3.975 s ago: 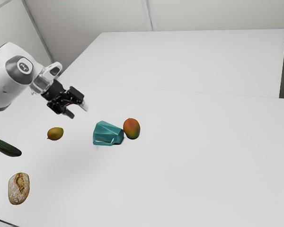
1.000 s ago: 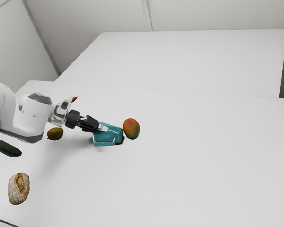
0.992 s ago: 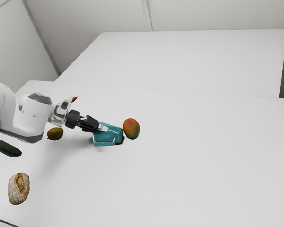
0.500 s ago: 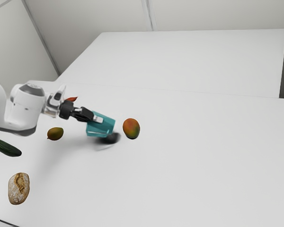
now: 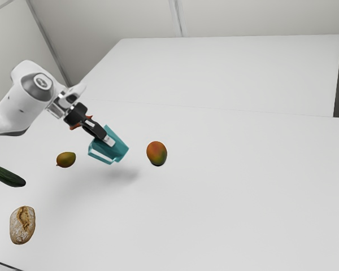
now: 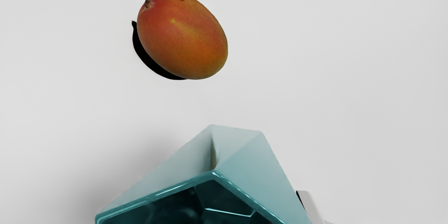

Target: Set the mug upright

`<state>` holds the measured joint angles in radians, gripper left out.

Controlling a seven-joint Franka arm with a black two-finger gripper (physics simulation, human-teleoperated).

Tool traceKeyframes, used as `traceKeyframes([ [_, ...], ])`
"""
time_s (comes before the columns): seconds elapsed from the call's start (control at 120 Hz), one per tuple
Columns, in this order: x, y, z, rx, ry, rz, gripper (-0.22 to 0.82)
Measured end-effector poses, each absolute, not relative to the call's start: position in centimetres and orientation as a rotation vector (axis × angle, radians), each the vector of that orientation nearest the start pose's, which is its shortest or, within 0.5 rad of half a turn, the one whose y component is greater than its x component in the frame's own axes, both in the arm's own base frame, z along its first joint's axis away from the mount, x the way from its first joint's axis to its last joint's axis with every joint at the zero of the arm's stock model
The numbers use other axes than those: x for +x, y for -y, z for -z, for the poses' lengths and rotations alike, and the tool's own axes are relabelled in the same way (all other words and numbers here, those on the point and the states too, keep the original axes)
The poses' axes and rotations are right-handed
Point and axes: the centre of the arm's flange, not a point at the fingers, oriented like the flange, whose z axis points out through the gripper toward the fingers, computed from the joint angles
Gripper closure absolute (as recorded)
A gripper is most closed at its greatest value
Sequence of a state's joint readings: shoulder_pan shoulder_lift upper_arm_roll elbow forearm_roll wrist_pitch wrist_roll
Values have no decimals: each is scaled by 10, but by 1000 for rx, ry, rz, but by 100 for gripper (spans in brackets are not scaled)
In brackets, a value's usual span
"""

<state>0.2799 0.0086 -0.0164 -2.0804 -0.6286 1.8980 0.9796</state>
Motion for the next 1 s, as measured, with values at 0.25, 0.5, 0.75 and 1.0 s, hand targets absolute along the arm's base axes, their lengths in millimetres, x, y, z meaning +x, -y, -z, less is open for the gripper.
traceKeyframes([
  [0.25,519,-58,-443,2692,669,-49,78],
  [0.5,518,-34,-429,2885,632,70,78],
  [0.75,516,-14,-407,3047,570,62,78],
  [1.0,503,-4,-392,3151,451,-6,78],
])
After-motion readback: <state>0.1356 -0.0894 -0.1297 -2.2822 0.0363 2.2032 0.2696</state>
